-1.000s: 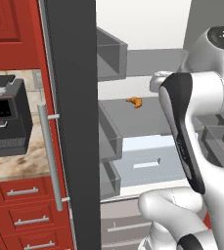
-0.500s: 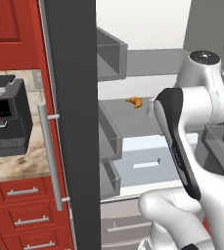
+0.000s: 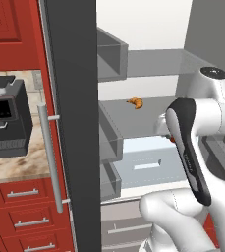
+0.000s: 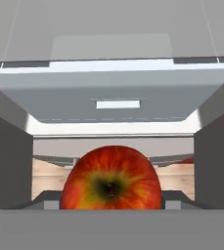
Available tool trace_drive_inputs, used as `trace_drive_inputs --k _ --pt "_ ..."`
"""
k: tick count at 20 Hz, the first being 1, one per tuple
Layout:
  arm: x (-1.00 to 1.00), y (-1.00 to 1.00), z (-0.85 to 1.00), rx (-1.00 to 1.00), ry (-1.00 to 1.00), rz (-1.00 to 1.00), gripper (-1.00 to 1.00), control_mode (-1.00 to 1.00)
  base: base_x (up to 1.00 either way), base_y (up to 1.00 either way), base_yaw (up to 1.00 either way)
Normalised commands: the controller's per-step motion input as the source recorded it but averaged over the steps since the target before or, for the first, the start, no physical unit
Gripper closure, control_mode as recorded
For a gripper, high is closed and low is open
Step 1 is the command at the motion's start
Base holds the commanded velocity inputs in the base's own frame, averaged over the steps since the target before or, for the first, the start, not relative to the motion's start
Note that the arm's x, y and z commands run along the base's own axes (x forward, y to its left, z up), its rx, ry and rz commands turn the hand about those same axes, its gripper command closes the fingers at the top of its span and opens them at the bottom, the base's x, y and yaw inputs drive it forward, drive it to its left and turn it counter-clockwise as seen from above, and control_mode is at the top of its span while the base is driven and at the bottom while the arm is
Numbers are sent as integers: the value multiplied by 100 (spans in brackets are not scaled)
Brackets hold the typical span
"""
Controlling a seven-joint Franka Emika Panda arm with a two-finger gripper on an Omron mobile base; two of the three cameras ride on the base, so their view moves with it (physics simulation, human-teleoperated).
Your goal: Pick up the banana and apple from the fridge and place one fruit on each plate on the dining counter.
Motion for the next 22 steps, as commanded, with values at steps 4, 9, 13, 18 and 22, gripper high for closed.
trace_drive_inputs --k 4,9,13,18,22 --pt "0 2 -37 0 8 0 100 -100 0 0 0" --pt "0 1 -29 0 4 -3 100 -100 0 0 0" --pt "0 0 0 0 0 0 100 -100 0 0 0" --pt "0 0 0 0 0 0 100 -100 0 0 0" --pt "0 0 0 0 0 0 100 100 -4 0 0"
